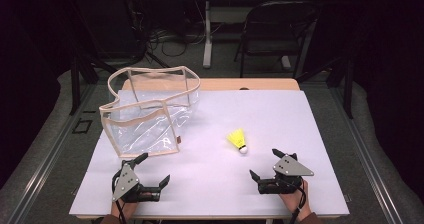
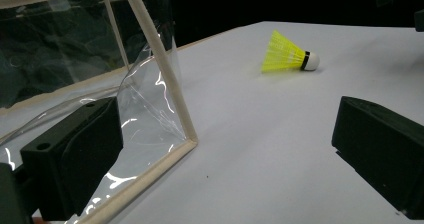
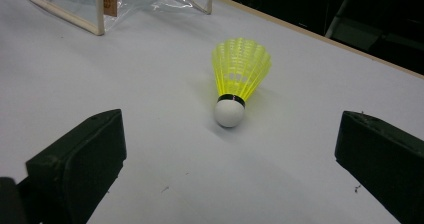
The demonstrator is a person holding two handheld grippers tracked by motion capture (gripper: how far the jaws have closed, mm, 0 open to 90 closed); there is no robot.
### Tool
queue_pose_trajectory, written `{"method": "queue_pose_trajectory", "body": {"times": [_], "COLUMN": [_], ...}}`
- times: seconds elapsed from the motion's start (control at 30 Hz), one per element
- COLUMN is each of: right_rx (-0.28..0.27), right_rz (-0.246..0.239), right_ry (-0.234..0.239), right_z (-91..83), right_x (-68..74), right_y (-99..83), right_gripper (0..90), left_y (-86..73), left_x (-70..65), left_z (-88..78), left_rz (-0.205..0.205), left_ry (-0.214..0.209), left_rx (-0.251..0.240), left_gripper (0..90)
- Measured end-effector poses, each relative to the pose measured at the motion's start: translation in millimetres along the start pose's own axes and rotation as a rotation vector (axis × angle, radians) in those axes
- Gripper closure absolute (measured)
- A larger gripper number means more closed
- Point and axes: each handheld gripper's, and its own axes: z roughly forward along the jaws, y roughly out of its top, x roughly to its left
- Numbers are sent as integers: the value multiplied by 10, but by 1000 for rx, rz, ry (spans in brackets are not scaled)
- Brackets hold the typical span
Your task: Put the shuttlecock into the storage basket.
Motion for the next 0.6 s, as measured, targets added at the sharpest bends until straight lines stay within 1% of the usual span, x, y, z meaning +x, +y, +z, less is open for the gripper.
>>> {"method": "queue_pose_trajectory", "body": {"times": [0.2, 0.23, 0.33, 0.47, 0.6], "right_rx": [28, 42, 53, 82, 93], "right_rz": [14, 18, 21, 36, 45], "right_ry": [4, 2, 2, 3, 3], "right_z": [50, 70, 81, 128, 161], "right_x": [-10, -12, -15, -30, -27], "right_y": [18, 25, 34, 63, 88], "right_gripper": [0, 0, 0, 0, 0], "left_y": [0, 0, -1, -2, -3], "left_x": [-4, -4, -3, -3, 0], "left_z": [2, 2, 5, 10, 10], "left_rz": [2, 2, 2, 3, 2], "left_ry": [0, 2, 2, 0, 1], "left_rx": [0, 0, 0, 2, 1], "left_gripper": [1, 1, 1, 1, 1]}}
